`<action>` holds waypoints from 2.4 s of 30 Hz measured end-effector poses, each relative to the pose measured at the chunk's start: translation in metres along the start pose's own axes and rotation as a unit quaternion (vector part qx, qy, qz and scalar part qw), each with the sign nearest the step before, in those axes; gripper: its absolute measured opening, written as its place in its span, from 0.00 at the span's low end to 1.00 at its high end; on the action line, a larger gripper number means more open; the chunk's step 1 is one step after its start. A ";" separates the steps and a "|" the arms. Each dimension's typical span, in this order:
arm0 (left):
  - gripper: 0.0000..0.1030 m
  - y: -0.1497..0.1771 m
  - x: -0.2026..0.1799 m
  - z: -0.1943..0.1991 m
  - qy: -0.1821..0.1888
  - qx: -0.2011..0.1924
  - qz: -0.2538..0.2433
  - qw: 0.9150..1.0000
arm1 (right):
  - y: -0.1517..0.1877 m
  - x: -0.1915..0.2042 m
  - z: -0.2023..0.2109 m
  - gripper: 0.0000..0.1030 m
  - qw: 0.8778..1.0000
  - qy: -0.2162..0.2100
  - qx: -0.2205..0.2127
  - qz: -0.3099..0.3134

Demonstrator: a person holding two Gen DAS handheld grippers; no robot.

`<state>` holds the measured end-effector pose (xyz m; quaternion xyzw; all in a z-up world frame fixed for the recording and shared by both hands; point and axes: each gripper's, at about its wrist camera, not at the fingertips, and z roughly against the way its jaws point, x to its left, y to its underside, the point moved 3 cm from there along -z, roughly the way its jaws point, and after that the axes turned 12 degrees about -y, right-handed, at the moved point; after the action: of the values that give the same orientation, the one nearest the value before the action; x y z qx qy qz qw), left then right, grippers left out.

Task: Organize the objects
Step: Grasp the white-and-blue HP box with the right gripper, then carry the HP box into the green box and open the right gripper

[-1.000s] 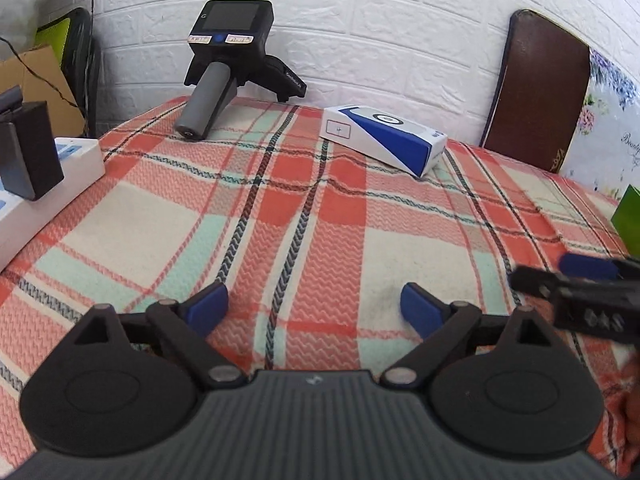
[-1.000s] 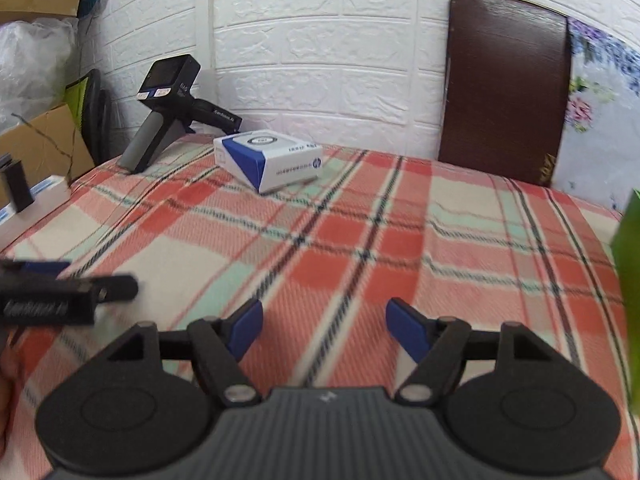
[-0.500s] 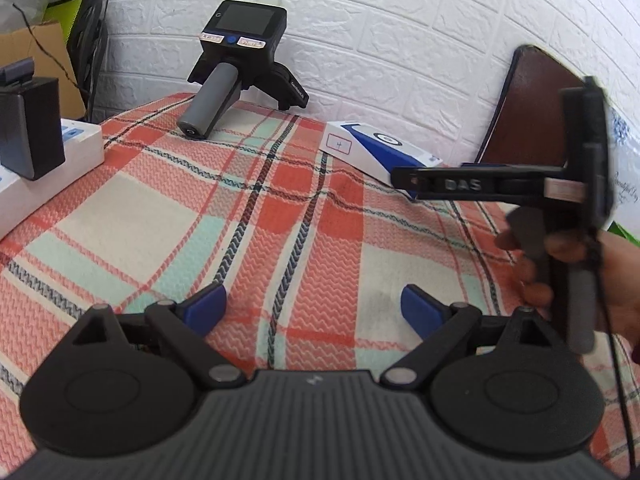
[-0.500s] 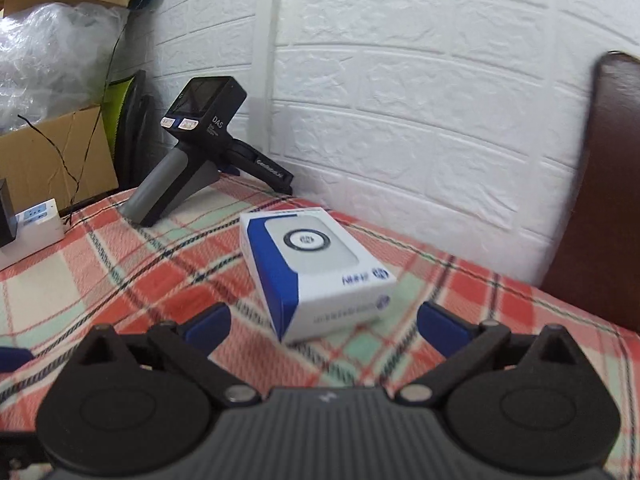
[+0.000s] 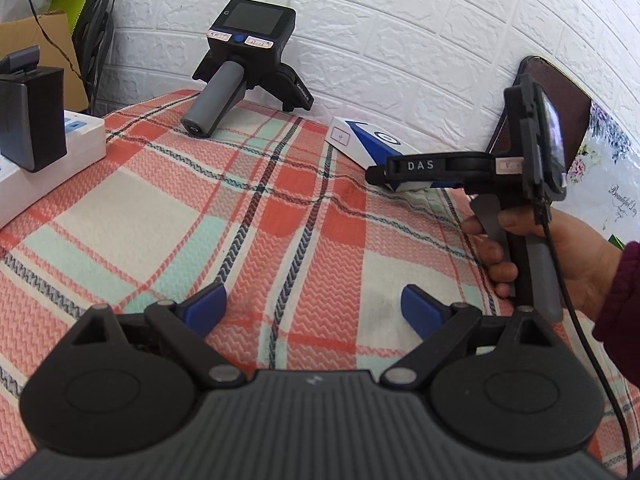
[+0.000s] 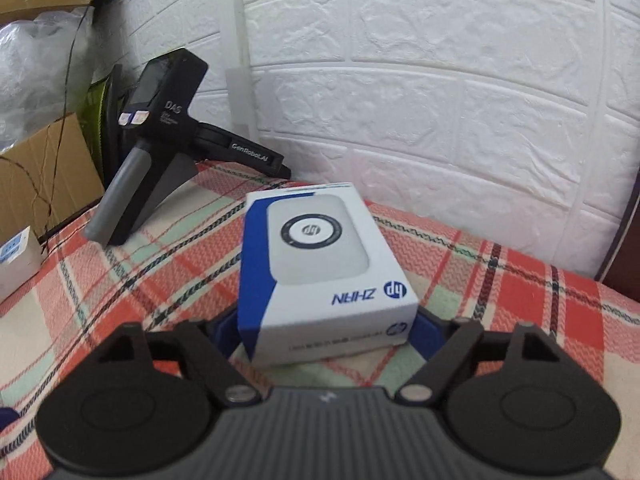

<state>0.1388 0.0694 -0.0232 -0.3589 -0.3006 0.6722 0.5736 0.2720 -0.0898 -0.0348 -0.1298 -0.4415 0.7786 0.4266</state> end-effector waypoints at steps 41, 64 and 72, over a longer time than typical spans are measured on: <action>0.88 0.043 -0.154 0.077 0.077 0.188 -0.074 0.976 | 0.211 0.095 0.264 0.91 0.989 0.103 -0.034 -0.098; 0.47 0.006 -0.412 0.162 0.302 0.063 -0.233 0.922 | 0.211 -0.030 0.432 0.76 0.919 0.298 -0.235 -0.107; 0.62 0.030 -0.488 0.129 0.264 0.078 -0.288 0.917 | 0.208 -0.139 0.446 0.77 0.930 0.275 -0.161 -0.180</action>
<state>0.0563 -0.4158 0.0918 -0.3754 -0.1756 0.3798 0.8271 -0.0168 -0.5069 0.0319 -0.3240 -0.4424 0.5407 0.6380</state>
